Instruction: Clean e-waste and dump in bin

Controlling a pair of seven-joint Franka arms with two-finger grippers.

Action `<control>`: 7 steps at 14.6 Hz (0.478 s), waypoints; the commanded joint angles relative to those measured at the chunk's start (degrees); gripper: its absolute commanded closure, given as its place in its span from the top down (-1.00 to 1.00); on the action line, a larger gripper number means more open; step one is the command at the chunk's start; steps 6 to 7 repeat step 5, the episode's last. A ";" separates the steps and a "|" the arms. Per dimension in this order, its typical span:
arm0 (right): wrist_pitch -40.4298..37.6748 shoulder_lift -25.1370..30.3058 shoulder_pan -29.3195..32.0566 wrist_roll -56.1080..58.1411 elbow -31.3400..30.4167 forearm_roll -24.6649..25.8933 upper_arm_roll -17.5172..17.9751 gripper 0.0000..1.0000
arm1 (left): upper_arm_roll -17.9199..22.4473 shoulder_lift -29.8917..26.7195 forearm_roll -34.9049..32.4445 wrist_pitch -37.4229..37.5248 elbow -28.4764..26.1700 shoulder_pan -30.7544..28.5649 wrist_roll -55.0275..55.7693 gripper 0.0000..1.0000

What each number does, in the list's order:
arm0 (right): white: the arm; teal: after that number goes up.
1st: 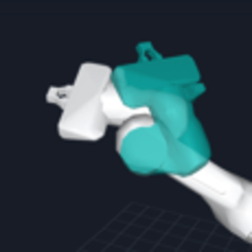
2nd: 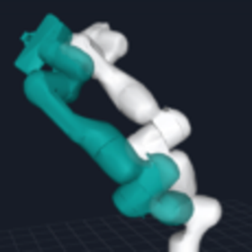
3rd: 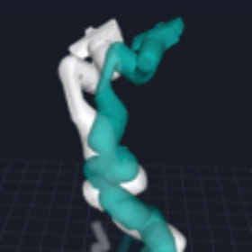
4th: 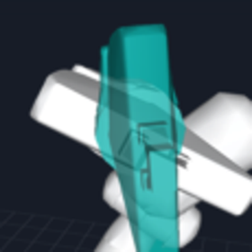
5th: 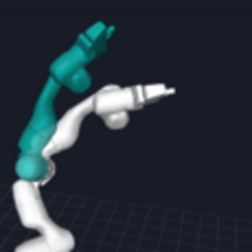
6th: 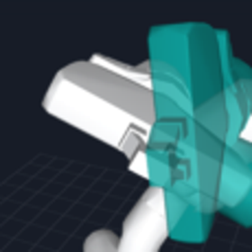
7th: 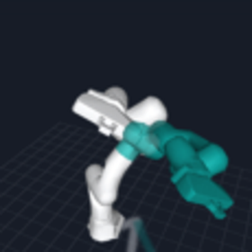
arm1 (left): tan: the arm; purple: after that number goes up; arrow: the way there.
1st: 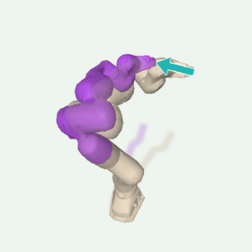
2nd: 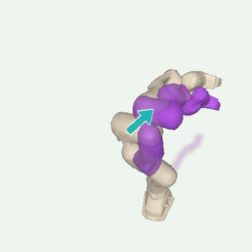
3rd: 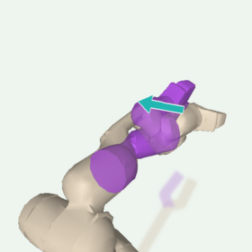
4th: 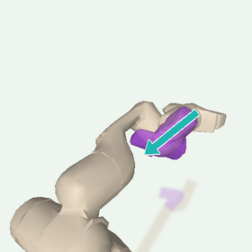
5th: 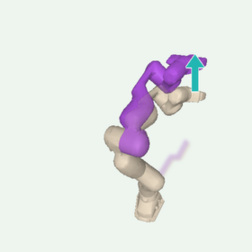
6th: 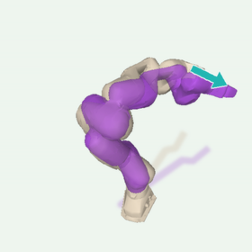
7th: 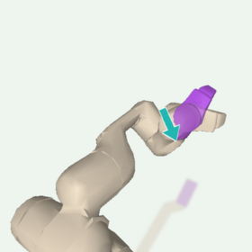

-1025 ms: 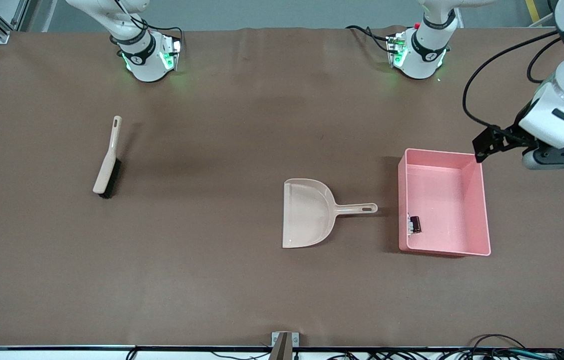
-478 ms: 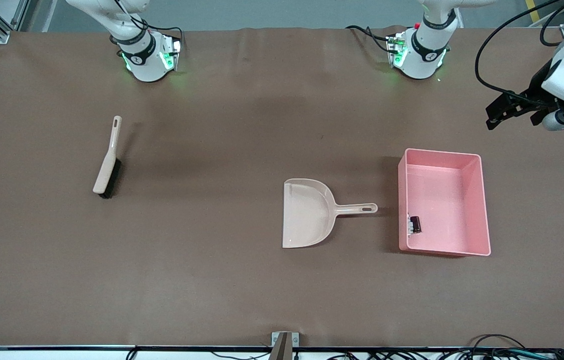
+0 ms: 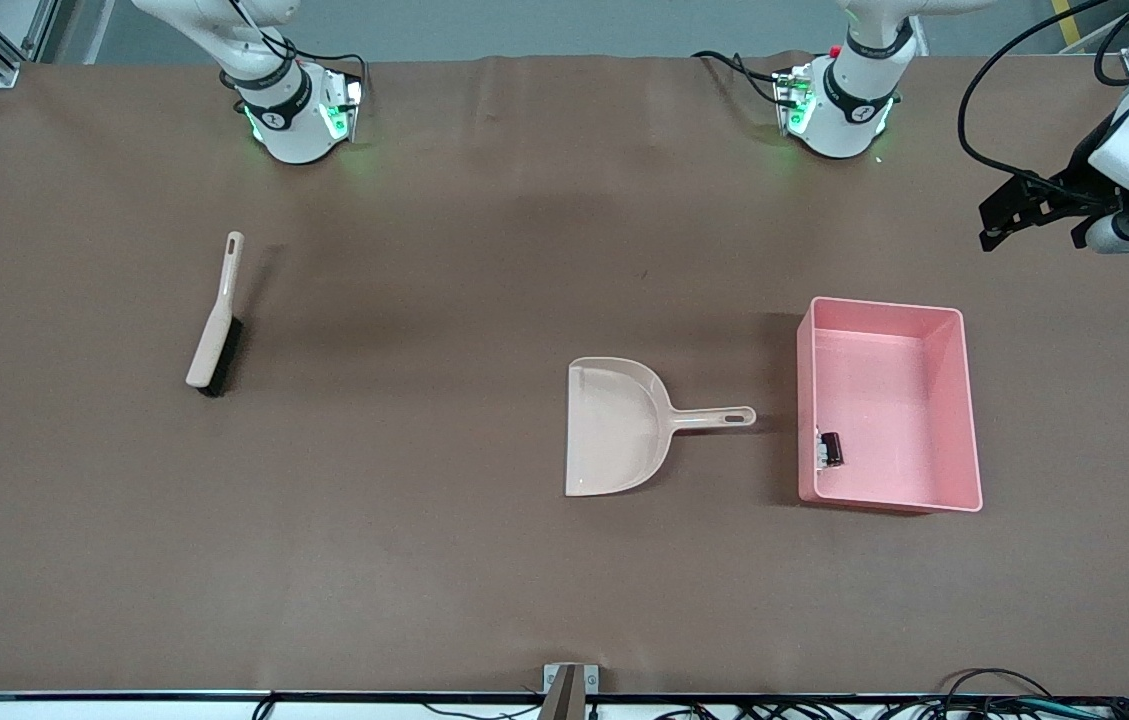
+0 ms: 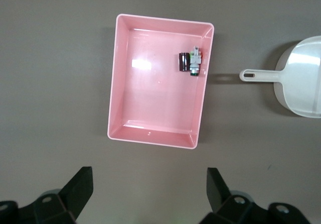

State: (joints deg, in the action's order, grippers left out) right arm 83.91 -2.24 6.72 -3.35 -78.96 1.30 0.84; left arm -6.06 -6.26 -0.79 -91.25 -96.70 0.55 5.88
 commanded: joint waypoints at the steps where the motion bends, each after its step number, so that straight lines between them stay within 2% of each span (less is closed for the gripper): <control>1: -0.67 -0.31 0.49 -0.95 0.56 -0.86 0.30 1.00 | 0.35 0.64 -0.53 1.68 1.69 0.06 -1.22 1.00; 7: -0.76 -0.31 0.49 -0.87 0.56 -0.86 0.30 1.00 | 0.35 0.55 -1.49 1.95 1.69 -0.20 -1.57 1.00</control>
